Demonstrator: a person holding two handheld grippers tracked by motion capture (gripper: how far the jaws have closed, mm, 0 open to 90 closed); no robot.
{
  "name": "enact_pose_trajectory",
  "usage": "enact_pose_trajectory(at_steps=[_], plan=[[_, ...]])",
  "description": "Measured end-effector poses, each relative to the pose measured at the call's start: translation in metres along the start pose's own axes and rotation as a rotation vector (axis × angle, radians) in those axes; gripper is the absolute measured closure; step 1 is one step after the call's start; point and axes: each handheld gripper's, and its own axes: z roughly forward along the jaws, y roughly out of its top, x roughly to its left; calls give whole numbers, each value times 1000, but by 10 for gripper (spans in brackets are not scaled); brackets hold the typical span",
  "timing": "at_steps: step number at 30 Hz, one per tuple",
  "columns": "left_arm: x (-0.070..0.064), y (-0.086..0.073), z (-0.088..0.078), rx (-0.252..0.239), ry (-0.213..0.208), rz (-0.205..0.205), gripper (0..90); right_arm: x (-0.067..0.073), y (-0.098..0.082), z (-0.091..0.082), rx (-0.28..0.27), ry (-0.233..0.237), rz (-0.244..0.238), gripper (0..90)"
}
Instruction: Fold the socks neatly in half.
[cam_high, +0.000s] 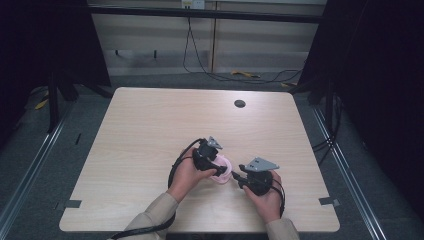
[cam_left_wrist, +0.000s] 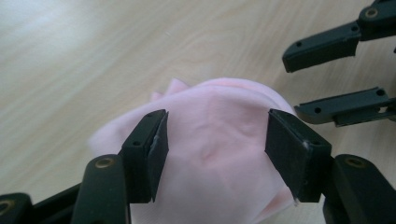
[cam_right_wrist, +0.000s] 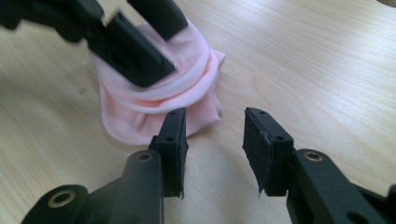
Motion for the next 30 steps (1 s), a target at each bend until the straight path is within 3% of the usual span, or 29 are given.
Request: enact_pose_trajectory(at_steps=[3, 5, 6, 11, 12, 13, 16, 19, 22, 26, 30], plan=[[11, -3, -14, -45, 45, -31, 391, -1, 0, -1, -3, 0, 7, 584], [14, -5, -16, -44, 56, -33, 404, -1, 1, -1, -5, -2, 7, 579], [16, -11, -16, -18, 68, -24, 416, -1, 1, -1, -3, -3, 7, 577], [9, -17, -10, -7, 54, 11, 458, -1, 1, 0, -2, -2, 6, 575], [6, -16, -8, -9, 52, 41, 458, -1, 1, 1, -3, -2, 5, 575], [3, -15, -6, -10, 47, 50, 525, 0, 0, 1, -3, -4, 5, 574], [-2, -13, 1, 29, 41, 87, 549, -1, 0, 0, -5, -2, 6, 573], [-3, -15, 6, 57, 15, 72, 585, -1, 0, 0, -4, -7, 9, 573], [-4, -16, 7, 59, -6, 52, 499, -2, 0, 0, -4, -4, 7, 572], [-9, -14, 7, 70, -16, 58, 378, -1, 0, 0, -4, -5, 3, 569], [-8, -12, 4, 44, -22, 38, 297, -2, 0, 0, -2, -3, 2, 552]])
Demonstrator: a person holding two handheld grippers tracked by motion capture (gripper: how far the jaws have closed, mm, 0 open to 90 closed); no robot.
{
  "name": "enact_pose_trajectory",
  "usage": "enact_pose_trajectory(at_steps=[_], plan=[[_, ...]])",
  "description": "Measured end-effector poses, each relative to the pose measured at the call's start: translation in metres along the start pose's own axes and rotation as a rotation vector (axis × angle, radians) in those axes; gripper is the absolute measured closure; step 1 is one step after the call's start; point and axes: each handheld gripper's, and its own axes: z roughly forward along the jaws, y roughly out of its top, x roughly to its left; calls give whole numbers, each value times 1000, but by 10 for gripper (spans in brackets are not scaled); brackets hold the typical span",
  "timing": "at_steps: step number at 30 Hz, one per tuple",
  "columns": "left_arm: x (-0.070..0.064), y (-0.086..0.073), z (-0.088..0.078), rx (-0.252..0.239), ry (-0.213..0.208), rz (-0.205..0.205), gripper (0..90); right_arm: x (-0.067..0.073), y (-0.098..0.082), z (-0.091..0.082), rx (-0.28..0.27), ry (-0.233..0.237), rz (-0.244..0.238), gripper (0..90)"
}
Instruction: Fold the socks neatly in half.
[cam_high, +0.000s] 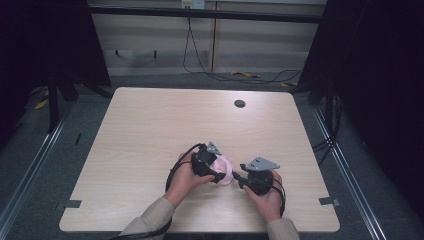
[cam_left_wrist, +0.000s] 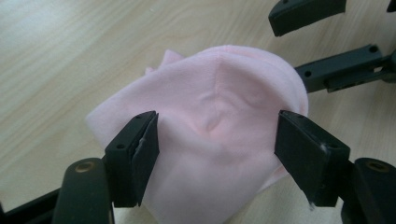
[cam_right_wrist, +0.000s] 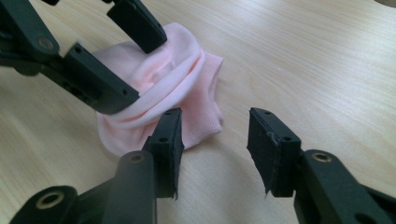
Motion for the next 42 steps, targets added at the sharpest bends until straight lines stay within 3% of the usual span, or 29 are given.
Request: enact_pose_trajectory(at_steps=[4, 7, 11, 16, 18, 27, 32, 36, 42], plan=[[7, -1, -12, -43, 7, -26, 276, -2, 0, 0, -3, 5, 8, 531], [15, -3, -22, -77, 50, -47, 300, -3, 2, 2, -1, 8, 2, 524], [23, -8, -26, -42, 58, -41, 359, -6, 5, 7, 17, -5, -13, 514], [26, -14, -28, -51, 67, -55, 357, -10, 9, 13, 42, -24, -34, 512], [28, -18, -32, -54, 71, -54, 343, -15, 9, 18, 62, -34, -41, 505], [36, -41, -46, -59, 81, -47, 268, -22, 15, 30, 57, -45, -32, 467], [38, -50, -53, -81, 83, -59, 252, -23, 14, 28, 40, -38, -21, 416], [39, -57, -54, -72, 89, -59, 237, -23, 9, 22, 29, -18, 0, 376], [42, -62, -56, -91, 87, -70, 224, -23, 6, 14, 27, 7, -5, 324]])
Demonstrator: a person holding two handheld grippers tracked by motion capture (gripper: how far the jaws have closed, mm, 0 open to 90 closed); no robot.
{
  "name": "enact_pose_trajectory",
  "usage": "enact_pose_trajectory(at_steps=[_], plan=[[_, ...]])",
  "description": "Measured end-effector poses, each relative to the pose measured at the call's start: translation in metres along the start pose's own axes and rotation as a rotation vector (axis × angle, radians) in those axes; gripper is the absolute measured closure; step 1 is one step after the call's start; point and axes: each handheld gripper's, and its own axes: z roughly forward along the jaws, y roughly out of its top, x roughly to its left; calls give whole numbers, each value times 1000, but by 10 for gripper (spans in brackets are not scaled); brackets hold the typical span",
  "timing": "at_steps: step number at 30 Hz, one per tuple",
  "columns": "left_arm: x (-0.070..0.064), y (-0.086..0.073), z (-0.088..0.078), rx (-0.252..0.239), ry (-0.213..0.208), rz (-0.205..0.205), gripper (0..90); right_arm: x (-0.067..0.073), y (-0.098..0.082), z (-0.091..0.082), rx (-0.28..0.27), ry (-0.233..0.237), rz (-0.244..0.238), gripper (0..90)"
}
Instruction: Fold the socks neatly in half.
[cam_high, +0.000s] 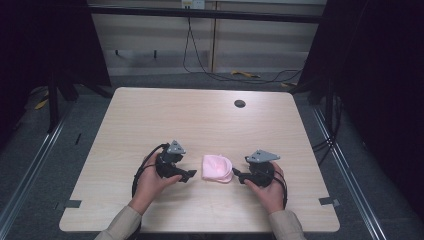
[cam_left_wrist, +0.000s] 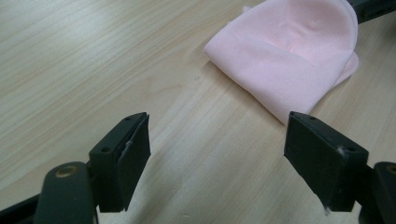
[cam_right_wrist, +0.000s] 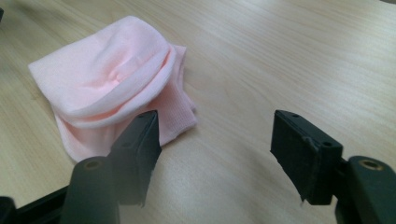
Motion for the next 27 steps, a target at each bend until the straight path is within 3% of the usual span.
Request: enact_pose_trajectory(at_steps=[10, 20, 27], plan=[[1, -1, -4, 0, 7, 8, 214, -6, -4, -10, -16, 23, 38, 280], [4, -3, -8, -8, 5, -1, 207, -7, -7, -15, -17, 39, 37, 277], [7, -8, -9, -16, -7, -7, 199, -7, -13, -17, 15, 55, 41, 271]])
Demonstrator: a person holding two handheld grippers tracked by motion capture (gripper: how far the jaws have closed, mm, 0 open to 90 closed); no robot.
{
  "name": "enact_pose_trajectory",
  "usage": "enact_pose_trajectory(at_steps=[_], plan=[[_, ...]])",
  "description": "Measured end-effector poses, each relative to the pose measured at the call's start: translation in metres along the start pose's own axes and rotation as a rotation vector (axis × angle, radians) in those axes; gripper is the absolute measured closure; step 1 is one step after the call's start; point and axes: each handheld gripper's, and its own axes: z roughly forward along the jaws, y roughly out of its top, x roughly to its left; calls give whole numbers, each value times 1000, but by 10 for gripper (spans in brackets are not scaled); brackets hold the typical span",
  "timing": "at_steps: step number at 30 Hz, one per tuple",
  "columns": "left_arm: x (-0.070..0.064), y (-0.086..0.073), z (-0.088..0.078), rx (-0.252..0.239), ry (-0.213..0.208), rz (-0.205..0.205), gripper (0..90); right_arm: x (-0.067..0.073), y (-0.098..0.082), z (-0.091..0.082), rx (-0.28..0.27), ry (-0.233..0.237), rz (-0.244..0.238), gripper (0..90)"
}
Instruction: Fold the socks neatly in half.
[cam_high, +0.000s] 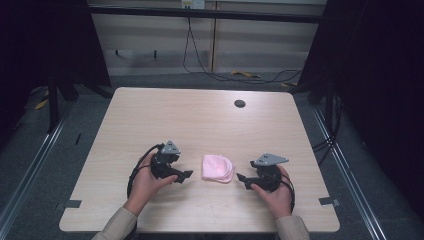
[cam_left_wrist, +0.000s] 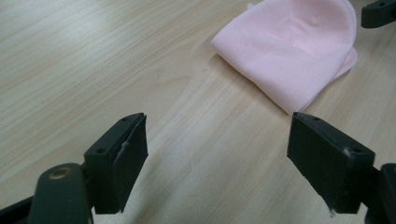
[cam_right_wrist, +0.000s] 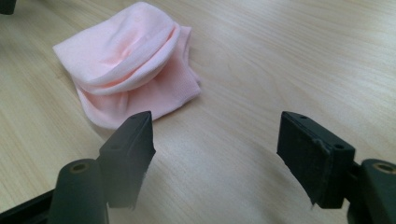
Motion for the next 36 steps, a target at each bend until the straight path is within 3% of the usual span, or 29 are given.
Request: enact_pose_trajectory(at_steps=[10, 27, 36], plan=[[6, -8, -6, -3, -5, -3, 182, 0, 0, -8, -31, 20, 5, 251], [20, -33, -16, 5, -5, -17, 169, -4, -12, -20, 3, 76, -9, 174], [24, -37, -21, -5, 2, -10, 167, -11, -19, -29, 16, 66, -8, 174]])
